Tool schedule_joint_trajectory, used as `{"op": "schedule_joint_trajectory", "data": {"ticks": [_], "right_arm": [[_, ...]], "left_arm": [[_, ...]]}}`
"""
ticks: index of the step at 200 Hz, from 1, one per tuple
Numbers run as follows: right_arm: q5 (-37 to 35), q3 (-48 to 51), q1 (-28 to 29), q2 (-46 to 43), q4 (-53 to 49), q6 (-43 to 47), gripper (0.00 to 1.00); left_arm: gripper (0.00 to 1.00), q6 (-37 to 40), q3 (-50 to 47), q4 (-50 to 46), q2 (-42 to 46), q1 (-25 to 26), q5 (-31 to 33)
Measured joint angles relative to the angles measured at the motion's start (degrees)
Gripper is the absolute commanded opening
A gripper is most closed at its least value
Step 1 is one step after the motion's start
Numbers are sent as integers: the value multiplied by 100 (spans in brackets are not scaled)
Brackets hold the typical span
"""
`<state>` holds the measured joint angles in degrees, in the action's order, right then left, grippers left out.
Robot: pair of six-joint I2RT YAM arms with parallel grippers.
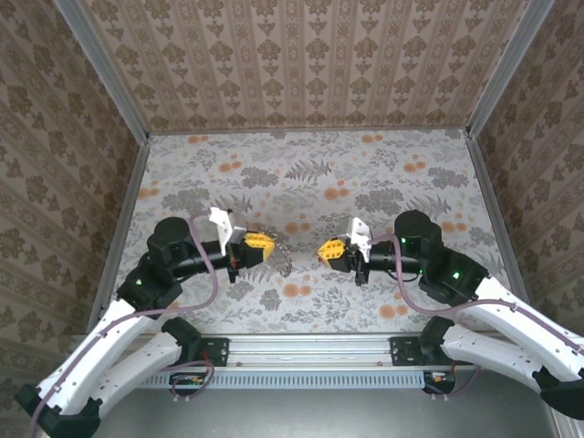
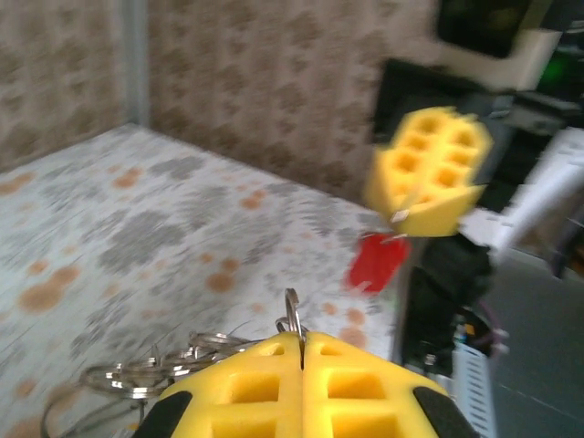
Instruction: Put the keys on the keyring
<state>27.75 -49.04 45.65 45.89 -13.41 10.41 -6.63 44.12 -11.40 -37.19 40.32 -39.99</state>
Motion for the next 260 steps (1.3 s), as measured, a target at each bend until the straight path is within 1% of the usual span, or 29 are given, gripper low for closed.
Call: {"op": "schedule_joint_trajectory", "data": {"ticks": [24, 53, 76, 105, 143, 197, 260], "right_arm": [[411, -76, 0, -9, -7, 306, 0], [667, -116, 0, -7, -2, 546, 0], [629, -105, 0, -52, 24, 562, 0], [369, 96, 0, -317, 251, 330, 0], [46, 216, 0, -350, 319, 31, 0], [107, 232, 0, -146, 354, -122, 0], [210, 232, 74, 94, 446, -170, 0]], "left_arm": [[0, 501, 680, -487, -358, 476, -348], [0, 1001, 1237, -981, -988, 734, -527], [0, 1270, 1266, -1167, -1357, 796, -501], [0, 1580, 1266, -1353, -1637, 949, -330], [0, 1838, 1266, -1346, -1735, 960, -190], [0, 1996, 1266, -1349, -1781, 960, -133], [0, 2000, 1266, -1349, -1735, 988, -129]]}}
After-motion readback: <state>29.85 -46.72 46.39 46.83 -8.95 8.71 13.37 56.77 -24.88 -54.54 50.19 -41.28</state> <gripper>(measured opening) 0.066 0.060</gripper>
